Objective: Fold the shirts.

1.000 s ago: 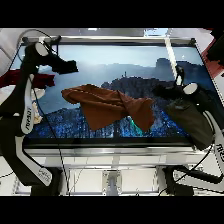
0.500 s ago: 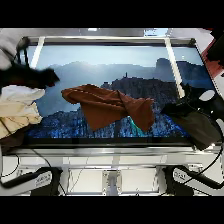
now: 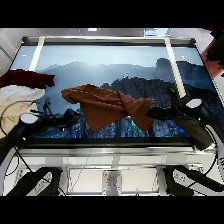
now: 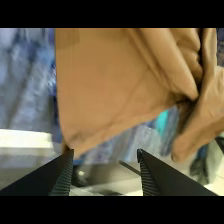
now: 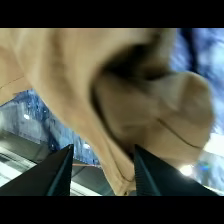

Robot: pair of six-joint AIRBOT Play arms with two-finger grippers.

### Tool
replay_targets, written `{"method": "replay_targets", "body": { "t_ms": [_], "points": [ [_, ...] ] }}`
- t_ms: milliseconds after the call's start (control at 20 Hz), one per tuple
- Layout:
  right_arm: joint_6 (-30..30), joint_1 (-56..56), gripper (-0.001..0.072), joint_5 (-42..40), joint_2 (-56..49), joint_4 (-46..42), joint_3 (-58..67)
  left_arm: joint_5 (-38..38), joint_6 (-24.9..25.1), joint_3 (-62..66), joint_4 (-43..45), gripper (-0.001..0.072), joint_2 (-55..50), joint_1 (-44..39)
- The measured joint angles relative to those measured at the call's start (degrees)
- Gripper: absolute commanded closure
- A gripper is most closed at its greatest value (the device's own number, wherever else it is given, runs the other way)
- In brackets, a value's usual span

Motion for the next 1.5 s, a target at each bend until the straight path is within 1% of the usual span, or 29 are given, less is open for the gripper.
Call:
{"method": "replay_targets", "body": {
  "t_ms": [150,300,400,550,750,1000,1200,1400,1500],
  "points": [
    [2.03,2.89,0.0264,-2.91,0.00,-5.40,-0.22,4.63,-1.57,-2.82,-2.95,0.0246,0.50,-5.70],
    [5.16,3.93,0.0264,-3.48,0.00,-11.10,-0.31,12.87,-5.70,-3.87,-4.57,0.0246,0.61,-12.98],
    [6.29,4.31,0.0265,-4.22,0.00,-12.74,-0.33,19.26,-9.33,-4.17,-5.05,0.0251,0.31,-17.25],
    [7.13,4.57,0.0265,-5.68,0.00,-12.24,-0.33,24.55,-13.73,-4.39,-4.52,0.0251,-1.68,-20.70],
    [7.43,4.72,0.0264,-4.98,0.00,-11.37,-0.33,25.29,-16.90,-4.48,-4.02,0.0251,-4.35,-22.29],
    [7.41,4.72,0.0265,-3.30,0.00,-10.95,-0.33,22.49,-19.17,-4.48,-1.92,0.0252,-5.25,-22.80],
    [7.41,4.72,0.0265,-3.04,0.00,-10.78,-0.33,20.33,-24.63,-4.50,3.08,0.0251,-5.42,-23.85],
    [7.37,4.72,0.0265,-2.97,0.00,-10.23,-0.33,24.30,-30.91,-4.76,6.16,0.0252,-6.47,-25.88],
    [7.37,4.72,0.0265,-2.97,0.00,-9.60,-0.33,26.14,-33.97,-4.79,6.05,0.0253,-8.11,-26.34]
  ]
}}
